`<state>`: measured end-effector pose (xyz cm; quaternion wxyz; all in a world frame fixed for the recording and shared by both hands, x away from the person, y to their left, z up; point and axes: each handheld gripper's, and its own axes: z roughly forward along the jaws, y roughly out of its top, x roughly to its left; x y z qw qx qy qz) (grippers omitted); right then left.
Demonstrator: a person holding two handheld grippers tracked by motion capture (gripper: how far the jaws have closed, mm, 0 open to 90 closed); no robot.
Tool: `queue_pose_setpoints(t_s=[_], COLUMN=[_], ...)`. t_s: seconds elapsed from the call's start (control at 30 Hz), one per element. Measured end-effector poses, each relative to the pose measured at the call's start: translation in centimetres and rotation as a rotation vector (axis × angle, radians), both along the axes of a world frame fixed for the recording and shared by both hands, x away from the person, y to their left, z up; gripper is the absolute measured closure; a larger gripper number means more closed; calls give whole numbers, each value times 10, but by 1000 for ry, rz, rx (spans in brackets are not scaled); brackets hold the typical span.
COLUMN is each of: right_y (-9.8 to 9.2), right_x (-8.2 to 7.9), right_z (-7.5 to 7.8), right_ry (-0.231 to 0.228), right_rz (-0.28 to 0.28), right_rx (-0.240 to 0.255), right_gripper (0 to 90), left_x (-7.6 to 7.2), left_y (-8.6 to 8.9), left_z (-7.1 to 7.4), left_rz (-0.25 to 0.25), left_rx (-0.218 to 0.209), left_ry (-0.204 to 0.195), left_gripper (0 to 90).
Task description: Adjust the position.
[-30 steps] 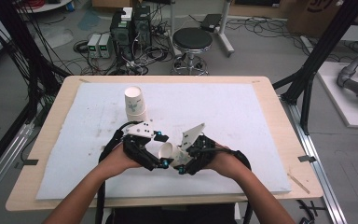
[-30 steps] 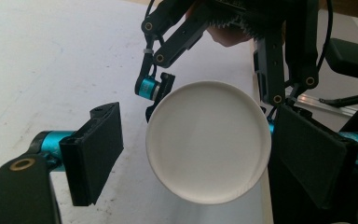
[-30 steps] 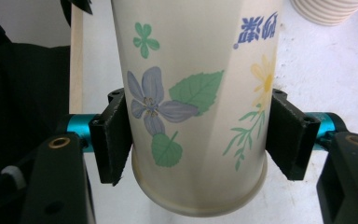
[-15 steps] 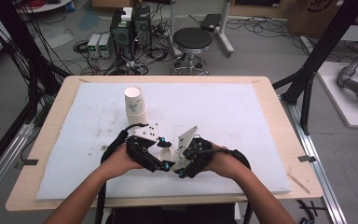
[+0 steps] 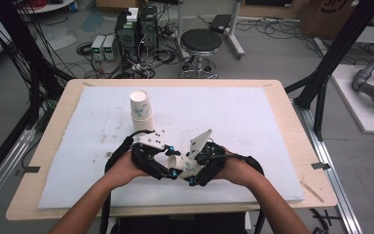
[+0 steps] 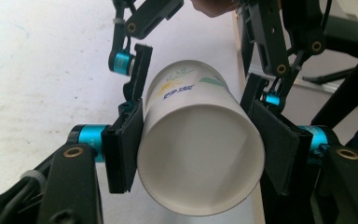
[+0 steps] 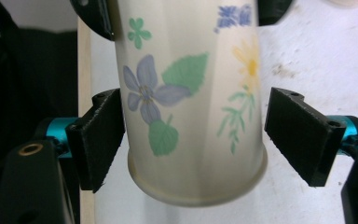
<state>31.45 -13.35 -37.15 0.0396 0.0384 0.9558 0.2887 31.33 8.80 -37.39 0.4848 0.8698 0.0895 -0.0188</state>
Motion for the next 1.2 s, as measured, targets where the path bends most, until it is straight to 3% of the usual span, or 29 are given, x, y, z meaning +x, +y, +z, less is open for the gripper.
queue_pose_setpoints(t_s=[0.13, 0.17, 0.2, 0.27, 0.3, 0.33, 0.37, 0.4, 0.47, 0.5, 0.53, 0.57, 0.6, 0.63, 0.7, 0.73, 0.77, 0.97, 1.2], right_y=[-8, -14, -14, -22, -25, -25, -30, -30, -38, -38, -41, -48, -48, -53, -59, -59, -63, -70, -75], right_x=[1, 1, 1, 0, -1, -1, -2, -2, -5, -5, -5, -7, -7, -9, -11, -11, -13, -21, -23], right_z=[3, 4, 4, 5, 5, 5, 5, 5, 4, 4, 3, 0, 0, -4, -8, -8, -12, -20, -32], right_ry=[8, 25, 25, 38, 34, 34, 21, 21, 14, 14, 20, 17, 17, 13, -17, -17, -34, -60, -50], right_rz=[-32, -57, -57, -72, -72, -72, -79, -79, -108, -108, -120, -152, -152, -177, -205, -205, -233, -238, -236], right_rx=[59, 103, 103, 156, 176, 176, 211, 211, 285, 285, 317, 387, 387, 442, 476, 476, 506, 581, 597], right_gripper=[201, 201, 201, 201, 201, 201, 201, 201, 201, 201, 201, 201, 201, 201, 201, 201, 201, 201, 202], left_x=[-1, -1, -1, -1, -1, -1, -2, -2, -2, -3, -3, -4, -4, -5, -6, -6, -6, -7, -8], left_y=[7, 9, 10, 13, 17, 17, 19, 19, 22, 23, 24, 26, 26, 28, 29, 29, 29, 29, 30], left_z=[-1, -1, -2, -4, -6, -6, -7, -7, -8, -9, -10, -11, -11, -11, -12, -12, -12, -14, -14], left_rz=[21, 27, 35, 50, 65, 65, 76, 76, 83, 86, 87, 99, 99, 102, 106, 106, 105, 112, 113], left_rx=[-39, -53, -67, -90, -119, -119, -153, -153, -176, -185, -198, -215, -215, -242, -252, -252, -258, -310, -331], left_ry=[0, 3, 5, 4, 8, 8, 14, 14, 11, 8, 10, 6, 6, 7, 0, 0, -7, -33, -40], left_gripper=[370, 371, 371, 370, 371, 371, 371, 371, 371, 371, 371, 371, 370, 370, 370, 370, 370, 370, 370])
